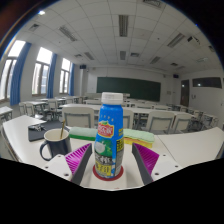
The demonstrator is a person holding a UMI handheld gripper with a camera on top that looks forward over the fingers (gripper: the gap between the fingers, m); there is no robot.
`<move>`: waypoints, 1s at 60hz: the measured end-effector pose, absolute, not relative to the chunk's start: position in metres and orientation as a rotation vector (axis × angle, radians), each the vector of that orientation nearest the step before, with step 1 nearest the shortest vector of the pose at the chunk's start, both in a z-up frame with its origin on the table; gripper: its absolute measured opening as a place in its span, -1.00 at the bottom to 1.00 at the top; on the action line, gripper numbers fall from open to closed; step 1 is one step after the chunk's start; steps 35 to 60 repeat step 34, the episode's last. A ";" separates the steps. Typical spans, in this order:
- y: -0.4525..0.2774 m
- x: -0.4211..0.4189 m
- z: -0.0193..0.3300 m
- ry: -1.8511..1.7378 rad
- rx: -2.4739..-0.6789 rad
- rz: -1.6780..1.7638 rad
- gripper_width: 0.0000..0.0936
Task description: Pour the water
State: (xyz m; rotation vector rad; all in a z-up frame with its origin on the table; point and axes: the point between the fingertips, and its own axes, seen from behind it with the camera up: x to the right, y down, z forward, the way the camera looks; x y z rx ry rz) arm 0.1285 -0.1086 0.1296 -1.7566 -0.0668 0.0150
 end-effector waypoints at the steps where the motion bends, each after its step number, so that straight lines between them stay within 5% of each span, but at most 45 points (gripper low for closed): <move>1: -0.116 0.132 0.132 -0.066 -1.759 0.018 0.81; 28: -0.375 0.206 0.153 -0.067 -1.743 0.168 0.81; 60: -0.391 0.219 0.157 -0.075 -1.744 0.199 0.81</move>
